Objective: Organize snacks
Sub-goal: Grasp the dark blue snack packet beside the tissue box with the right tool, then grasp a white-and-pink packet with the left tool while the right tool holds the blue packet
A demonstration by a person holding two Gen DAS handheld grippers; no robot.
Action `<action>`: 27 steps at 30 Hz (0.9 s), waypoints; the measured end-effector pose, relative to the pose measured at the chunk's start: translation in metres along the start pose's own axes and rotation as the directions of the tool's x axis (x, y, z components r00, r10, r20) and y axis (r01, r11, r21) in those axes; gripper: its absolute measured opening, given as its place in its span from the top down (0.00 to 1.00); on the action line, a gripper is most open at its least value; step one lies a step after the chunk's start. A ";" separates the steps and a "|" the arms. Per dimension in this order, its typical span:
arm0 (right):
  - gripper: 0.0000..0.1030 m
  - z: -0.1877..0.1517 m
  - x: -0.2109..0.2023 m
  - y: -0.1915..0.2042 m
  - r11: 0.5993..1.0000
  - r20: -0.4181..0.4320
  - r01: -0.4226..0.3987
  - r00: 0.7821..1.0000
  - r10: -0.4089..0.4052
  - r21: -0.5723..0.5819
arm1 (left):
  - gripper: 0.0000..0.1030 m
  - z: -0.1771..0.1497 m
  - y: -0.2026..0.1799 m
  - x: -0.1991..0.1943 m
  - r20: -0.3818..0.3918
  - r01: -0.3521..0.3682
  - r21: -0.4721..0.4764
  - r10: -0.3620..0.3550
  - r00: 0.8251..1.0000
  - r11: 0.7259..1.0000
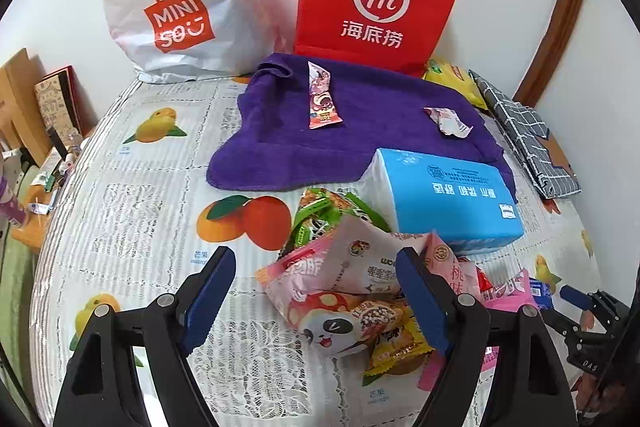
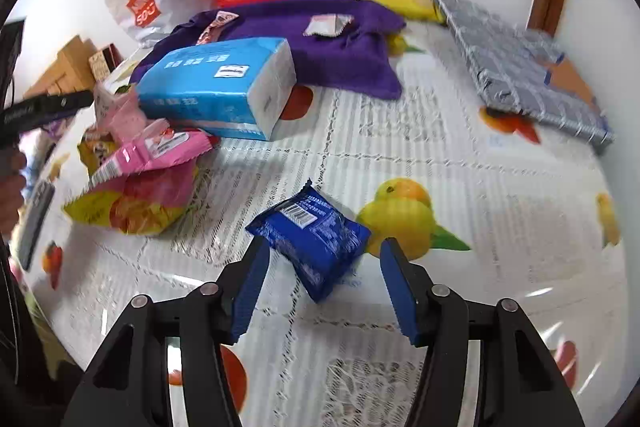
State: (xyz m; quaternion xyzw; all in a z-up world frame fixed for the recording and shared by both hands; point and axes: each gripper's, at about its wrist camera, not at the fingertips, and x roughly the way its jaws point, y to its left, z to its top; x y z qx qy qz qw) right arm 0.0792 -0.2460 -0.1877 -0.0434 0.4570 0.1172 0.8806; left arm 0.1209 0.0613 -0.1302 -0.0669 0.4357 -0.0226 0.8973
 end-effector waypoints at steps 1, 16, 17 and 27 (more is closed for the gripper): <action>0.40 -0.001 0.000 0.002 1.000 0.006 0.012 1.000 -0.012 -0.016 | 0.21 -0.001 0.000 0.001 -0.002 0.000 -0.001 0.000 1.000 1.000; 0.43 0.020 0.039 0.002 0.999 -0.035 0.029 0.999 -0.030 -0.030 | 0.21 -0.005 0.009 -0.004 0.007 -0.020 -0.006 0.021 1.000 1.000; 0.55 0.020 0.039 -0.001 1.000 -0.035 0.010 0.999 -0.010 -0.003 | 0.21 -0.006 0.011 -0.005 0.011 -0.023 -0.005 0.023 1.000 1.000; 0.57 0.028 0.037 -0.002 0.993 0.048 0.063 0.997 -0.067 0.096 | 0.21 -0.009 0.026 -0.006 0.020 0.009 -0.017 -0.009 1.000 1.000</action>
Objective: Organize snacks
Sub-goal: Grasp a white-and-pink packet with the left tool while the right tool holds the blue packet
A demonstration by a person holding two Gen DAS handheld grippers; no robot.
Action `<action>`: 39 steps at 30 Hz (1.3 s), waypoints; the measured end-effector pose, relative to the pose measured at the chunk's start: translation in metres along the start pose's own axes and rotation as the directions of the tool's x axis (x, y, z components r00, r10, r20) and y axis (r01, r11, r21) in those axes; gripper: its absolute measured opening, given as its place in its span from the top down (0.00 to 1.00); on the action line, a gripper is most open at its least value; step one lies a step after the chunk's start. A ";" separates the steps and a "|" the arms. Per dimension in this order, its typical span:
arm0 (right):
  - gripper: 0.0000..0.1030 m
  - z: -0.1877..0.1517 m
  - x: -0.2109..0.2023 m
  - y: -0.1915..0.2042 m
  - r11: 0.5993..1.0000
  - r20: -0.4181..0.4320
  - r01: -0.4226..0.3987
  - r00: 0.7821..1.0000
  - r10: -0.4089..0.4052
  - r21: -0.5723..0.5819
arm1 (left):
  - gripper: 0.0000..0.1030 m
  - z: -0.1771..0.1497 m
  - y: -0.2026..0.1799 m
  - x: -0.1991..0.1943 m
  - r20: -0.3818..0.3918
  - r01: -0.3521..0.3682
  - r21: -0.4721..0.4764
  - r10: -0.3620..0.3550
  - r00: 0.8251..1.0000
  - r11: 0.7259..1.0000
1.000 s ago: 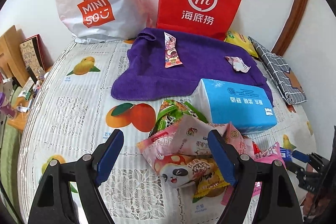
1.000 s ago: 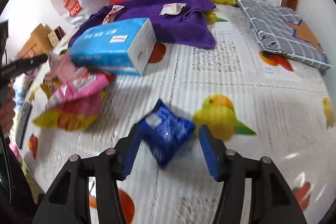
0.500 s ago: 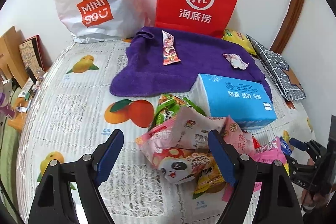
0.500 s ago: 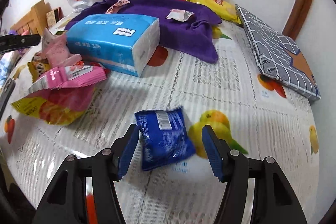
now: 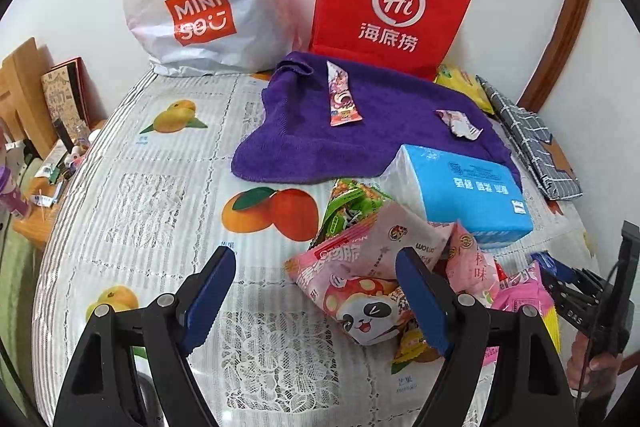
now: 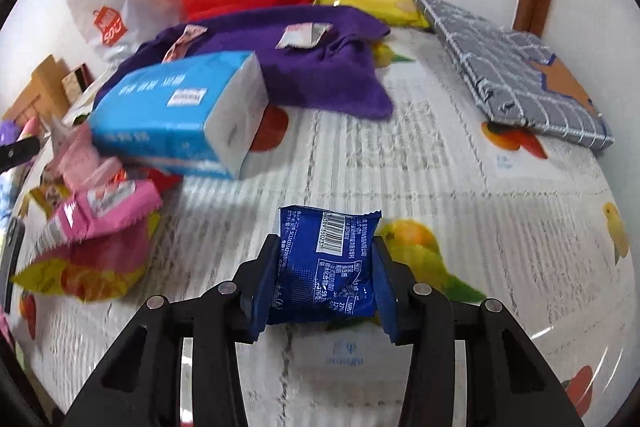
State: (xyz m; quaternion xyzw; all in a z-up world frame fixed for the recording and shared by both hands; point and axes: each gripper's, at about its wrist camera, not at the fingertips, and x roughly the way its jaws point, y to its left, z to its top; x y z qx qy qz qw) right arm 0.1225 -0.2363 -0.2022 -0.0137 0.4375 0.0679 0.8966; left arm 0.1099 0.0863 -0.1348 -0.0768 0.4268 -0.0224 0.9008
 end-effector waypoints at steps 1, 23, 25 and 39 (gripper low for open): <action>0.57 0.001 0.001 0.003 1.000 0.006 0.007 1.000 -0.007 -0.003 | 0.21 0.000 -0.001 0.000 0.002 0.002 0.003 -0.002 1.000 1.000; 0.55 0.000 0.012 0.008 0.999 0.034 0.033 0.999 -0.033 -0.004 | 0.22 0.001 -0.069 0.042 -0.079 0.030 0.196 -0.014 0.997 0.980; 0.55 0.000 0.012 0.010 0.999 0.034 0.039 0.999 -0.039 -0.008 | 0.23 0.000 -0.073 0.044 -0.081 0.023 0.202 -0.007 0.997 0.979; 0.55 0.000 0.011 0.010 0.999 0.033 0.033 0.999 -0.033 -0.004 | 0.56 -0.019 -0.096 0.051 -0.112 0.008 0.342 0.033 0.993 0.940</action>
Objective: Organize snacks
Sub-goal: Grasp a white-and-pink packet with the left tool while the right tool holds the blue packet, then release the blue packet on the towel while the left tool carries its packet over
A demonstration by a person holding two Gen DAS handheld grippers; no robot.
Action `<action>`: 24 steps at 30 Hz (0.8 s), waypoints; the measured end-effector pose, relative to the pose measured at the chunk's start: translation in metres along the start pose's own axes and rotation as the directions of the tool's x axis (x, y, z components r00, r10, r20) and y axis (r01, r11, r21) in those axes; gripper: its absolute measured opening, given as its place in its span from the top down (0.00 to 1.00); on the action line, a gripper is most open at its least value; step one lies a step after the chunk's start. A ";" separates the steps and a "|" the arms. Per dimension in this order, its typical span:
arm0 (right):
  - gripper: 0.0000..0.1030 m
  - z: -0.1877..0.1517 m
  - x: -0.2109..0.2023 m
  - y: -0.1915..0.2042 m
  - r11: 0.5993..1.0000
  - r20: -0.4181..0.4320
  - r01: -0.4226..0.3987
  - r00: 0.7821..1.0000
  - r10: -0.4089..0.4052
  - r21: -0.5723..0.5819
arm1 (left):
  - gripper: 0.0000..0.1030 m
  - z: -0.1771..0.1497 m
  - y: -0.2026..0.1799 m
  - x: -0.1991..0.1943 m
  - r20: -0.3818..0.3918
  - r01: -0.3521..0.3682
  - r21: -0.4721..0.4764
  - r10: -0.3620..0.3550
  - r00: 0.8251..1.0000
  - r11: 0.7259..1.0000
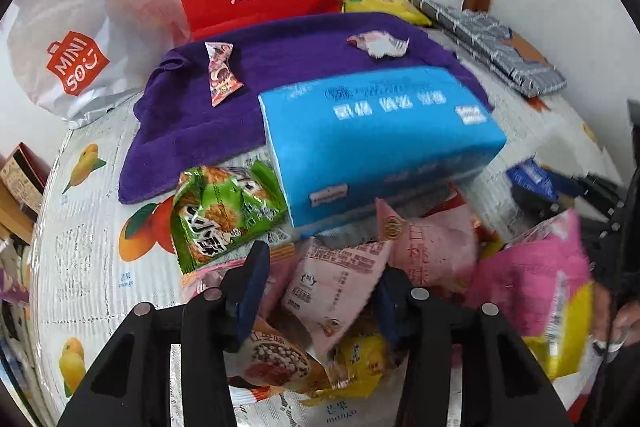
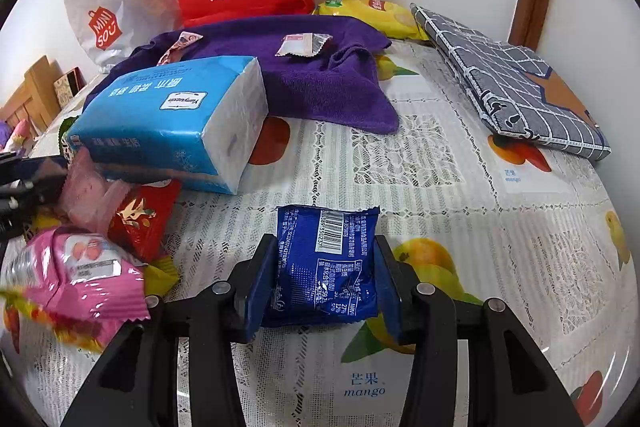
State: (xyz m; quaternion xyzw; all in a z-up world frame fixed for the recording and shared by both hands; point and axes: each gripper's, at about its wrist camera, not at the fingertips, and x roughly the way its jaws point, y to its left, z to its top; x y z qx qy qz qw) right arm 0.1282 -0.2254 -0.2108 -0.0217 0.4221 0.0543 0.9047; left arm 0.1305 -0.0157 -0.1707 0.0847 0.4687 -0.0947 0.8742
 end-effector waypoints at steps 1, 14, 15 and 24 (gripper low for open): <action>0.55 0.000 0.000 0.000 1.000 0.000 0.000 1.000 0.000 0.000 | 0.56 -0.001 0.000 0.002 -0.007 -0.003 -0.005 0.003 1.000 1.000; 0.54 0.000 0.000 0.001 1.000 -0.001 0.000 1.000 0.000 -0.003 | 0.82 -0.013 0.018 -0.013 0.018 0.052 -0.079 -0.051 0.999 0.996; 0.54 0.000 0.000 0.000 1.000 -0.001 -0.001 1.000 0.001 -0.003 | 0.82 -0.014 0.020 -0.017 0.029 0.062 -0.090 -0.060 0.998 0.994; 0.58 -0.001 -0.011 0.006 1.000 0.010 -0.005 1.000 0.005 -0.013 | 0.82 -0.011 0.035 -0.045 0.096 0.094 -0.149 -0.080 0.992 0.984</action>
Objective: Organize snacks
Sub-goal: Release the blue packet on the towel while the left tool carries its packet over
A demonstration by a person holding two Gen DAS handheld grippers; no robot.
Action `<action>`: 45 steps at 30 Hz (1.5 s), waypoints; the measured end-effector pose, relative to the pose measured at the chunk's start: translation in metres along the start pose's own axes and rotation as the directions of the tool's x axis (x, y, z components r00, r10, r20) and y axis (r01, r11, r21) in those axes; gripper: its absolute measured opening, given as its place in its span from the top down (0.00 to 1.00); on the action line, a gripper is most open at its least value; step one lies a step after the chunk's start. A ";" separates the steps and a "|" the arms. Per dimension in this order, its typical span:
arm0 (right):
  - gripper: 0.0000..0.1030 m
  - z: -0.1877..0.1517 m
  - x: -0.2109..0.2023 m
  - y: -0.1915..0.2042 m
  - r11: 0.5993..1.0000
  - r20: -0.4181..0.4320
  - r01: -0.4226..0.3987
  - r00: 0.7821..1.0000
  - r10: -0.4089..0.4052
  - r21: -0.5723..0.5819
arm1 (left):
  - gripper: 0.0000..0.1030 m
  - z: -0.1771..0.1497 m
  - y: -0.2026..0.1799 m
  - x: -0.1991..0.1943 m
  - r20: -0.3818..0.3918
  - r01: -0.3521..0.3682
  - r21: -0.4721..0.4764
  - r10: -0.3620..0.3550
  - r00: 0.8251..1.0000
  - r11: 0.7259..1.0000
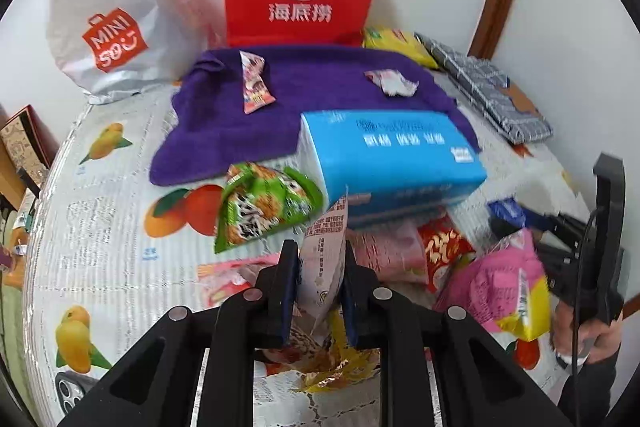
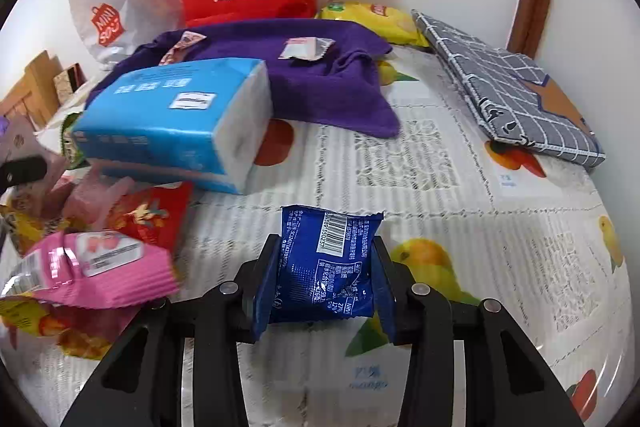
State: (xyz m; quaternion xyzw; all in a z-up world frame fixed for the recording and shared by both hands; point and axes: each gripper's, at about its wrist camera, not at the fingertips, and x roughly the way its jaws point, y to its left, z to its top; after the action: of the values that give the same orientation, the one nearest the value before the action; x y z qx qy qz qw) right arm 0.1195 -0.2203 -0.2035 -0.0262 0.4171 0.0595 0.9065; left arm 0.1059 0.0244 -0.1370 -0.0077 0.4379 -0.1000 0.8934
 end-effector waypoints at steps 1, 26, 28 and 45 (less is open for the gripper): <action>0.58 0.001 -0.004 0.000 1.000 0.003 -0.005 1.000 0.005 0.000 | 0.82 0.003 0.002 -0.003 0.004 0.009 -0.014 -0.009 1.000 1.000; 0.58 0.176 -0.026 0.017 0.998 0.202 -0.060 0.978 0.058 0.004 | 0.82 0.147 0.023 -0.016 0.140 -0.041 -0.078 0.052 0.989 0.996; 0.58 0.192 -0.019 0.016 0.997 0.203 -0.078 0.976 0.073 0.012 | 0.82 0.156 0.028 -0.012 0.142 -0.037 -0.089 0.049 0.989 0.995; 0.58 0.221 0.069 0.003 0.997 0.050 -0.080 0.996 0.081 -0.016 | 0.82 0.183 0.074 0.044 0.046 -0.104 -0.155 0.112 0.993 0.982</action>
State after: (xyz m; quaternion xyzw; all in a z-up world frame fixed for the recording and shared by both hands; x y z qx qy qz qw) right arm 0.3301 -0.1900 -0.1120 -0.0144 0.3945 0.0995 0.9134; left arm 0.2885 0.0751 -0.0655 -0.0551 0.4197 -0.0172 0.9058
